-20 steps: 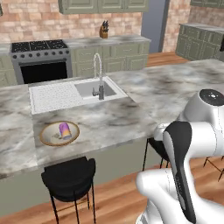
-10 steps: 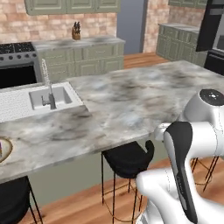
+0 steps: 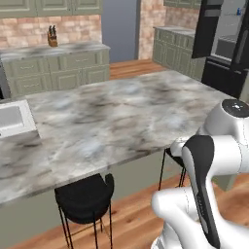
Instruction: Open the fridge, grab two sodas, and place both sodas inside the bowl with ice on the dining counter.
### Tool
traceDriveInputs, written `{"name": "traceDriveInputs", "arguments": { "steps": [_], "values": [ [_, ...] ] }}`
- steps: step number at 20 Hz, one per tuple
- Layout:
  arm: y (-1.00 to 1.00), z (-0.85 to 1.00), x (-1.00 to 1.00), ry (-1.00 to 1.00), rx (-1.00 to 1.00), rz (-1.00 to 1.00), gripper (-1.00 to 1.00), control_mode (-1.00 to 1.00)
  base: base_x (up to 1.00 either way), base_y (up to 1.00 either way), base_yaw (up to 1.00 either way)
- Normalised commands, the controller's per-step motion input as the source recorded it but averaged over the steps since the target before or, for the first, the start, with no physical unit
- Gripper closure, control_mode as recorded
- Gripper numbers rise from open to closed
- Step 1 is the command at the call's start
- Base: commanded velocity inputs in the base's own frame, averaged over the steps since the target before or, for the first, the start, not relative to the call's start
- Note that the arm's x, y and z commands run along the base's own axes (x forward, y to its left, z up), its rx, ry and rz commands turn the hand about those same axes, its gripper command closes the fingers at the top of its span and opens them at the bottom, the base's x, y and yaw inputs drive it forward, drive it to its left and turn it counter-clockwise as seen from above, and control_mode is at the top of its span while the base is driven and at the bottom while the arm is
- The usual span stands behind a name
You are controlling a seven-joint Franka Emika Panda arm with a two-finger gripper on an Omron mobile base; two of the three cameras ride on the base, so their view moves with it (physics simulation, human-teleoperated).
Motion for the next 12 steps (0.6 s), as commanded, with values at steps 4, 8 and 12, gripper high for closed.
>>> {"name": "traceDriveInputs", "arguments": {
  "steps": [4, 8, 12],
  "values": [
    [0.0, 0.0, 0.0, 0.0, 0.0, 0.0, -1.0, 1.0, 0.0, -1.0, -0.12],
    [0.0, 0.0, 0.0, 0.0, 0.0, 0.0, -1.0, 1.0, 0.0, -1.0, -0.1],
    [0.0, 0.0, 0.0, 0.0, 0.0, 0.0, -1.0, 1.0, 0.0, -1.0, -0.09]
  ]
}}
